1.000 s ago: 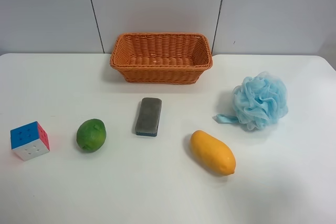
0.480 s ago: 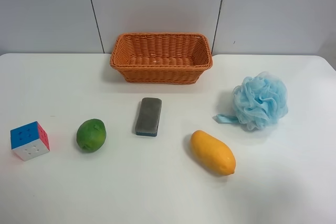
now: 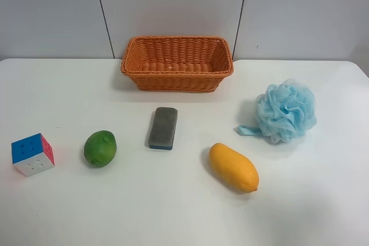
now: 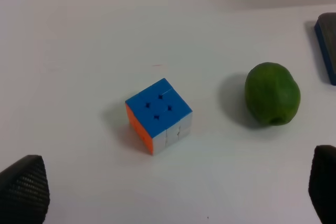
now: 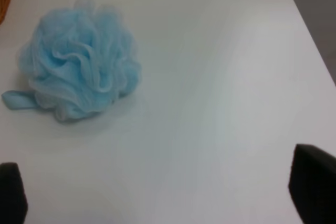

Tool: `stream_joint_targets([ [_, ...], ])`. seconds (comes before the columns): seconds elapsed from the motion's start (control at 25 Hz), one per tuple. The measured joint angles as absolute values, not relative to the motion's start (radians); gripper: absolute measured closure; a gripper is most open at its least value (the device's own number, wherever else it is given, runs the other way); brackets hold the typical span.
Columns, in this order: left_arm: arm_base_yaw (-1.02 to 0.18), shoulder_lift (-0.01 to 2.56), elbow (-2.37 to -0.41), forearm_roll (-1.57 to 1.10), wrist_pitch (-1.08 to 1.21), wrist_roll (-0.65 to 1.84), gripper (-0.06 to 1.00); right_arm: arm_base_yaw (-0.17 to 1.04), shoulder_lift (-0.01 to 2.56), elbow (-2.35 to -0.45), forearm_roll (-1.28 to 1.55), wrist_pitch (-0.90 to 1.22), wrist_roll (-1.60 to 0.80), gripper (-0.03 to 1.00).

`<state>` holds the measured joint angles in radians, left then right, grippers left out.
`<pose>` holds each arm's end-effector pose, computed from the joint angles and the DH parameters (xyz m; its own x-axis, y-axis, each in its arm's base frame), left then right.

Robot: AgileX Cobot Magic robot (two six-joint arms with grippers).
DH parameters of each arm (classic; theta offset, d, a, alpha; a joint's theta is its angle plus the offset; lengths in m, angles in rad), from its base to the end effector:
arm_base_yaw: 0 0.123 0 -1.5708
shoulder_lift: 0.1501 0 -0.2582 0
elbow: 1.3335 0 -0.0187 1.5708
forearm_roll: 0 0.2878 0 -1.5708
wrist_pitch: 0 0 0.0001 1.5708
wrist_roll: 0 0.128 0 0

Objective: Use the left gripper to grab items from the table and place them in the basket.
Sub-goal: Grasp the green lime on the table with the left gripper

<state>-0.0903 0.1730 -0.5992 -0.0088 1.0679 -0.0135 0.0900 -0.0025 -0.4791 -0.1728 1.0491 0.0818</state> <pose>0.1049 -0.0105 0.2951 -0.5260 0.0298 -0.8500 0.0874 0.9960 -0.0191 0.0910 -0.0110 0.2739 -0.4546 -0.0460 -0.8895 0.0410 0.9965 -0.0724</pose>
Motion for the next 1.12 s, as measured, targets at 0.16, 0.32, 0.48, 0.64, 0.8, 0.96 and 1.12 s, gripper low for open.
stream_joint_targets([
  [0.16, -0.09, 0.41, -0.728, -0.009, 1.068, -0.014, -0.05, 0.09, -0.003, -0.479, -0.173, 1.049, 0.082, -0.02],
  [0.32, -0.09, 0.678, -0.84, -0.01, 1.067, -0.011, -0.05, 0.09, -0.003, -0.479, -0.173, 1.049, 0.082, -0.02],
  [0.48, -0.091, 0.935, -0.938, -0.047, 1.063, 0.01, -0.05, 0.09, -0.003, -0.479, -0.173, 1.049, 0.082, -0.02],
  [0.64, -0.146, 1.147, -0.999, -0.055, 1.039, 0.007, -0.05, 0.09, -0.003, -0.479, -0.173, 1.049, 0.082, -0.02],
  [0.8, -0.239, 1.301, -1.009, -0.04, 0.991, -0.088, -0.05, 0.09, -0.003, -0.479, -0.173, 1.049, 0.082, -0.02],
  [0.96, -0.335, 1.415, -1.009, -0.007, 0.942, -0.219, -0.05, 0.09, -0.003, -0.479, -0.173, 1.049, 0.082, -0.02],
  [1.12, -0.399, 1.507, -1.009, 0.0, 0.904, -0.329, -0.05, 0.09, -0.003, -0.479, -0.173, 1.049, 0.082, -0.02],
])
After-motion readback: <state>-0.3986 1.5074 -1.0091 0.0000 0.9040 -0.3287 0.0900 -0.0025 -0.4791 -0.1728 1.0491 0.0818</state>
